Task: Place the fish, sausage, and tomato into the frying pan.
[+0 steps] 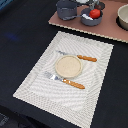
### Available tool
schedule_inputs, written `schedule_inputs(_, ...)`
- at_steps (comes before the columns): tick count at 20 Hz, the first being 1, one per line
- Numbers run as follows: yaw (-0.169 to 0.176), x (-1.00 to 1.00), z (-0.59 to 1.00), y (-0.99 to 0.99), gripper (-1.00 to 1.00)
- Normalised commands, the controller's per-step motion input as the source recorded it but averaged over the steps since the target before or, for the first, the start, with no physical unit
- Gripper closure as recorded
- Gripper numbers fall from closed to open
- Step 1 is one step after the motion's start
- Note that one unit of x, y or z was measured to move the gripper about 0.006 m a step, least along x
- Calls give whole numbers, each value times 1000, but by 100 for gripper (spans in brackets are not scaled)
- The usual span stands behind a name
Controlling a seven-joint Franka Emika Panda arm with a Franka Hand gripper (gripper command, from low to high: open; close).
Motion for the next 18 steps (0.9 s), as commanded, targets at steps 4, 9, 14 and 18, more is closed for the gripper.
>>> schedule_inputs(4, -5, 212, -157, 64, -100)
schedule_inputs(9, 10, 43, -95, 328, -100)
schedule_inputs(14, 42, 154, 174, 562, -100)
schedule_inputs(18, -9, 0, 985, -3, -100)
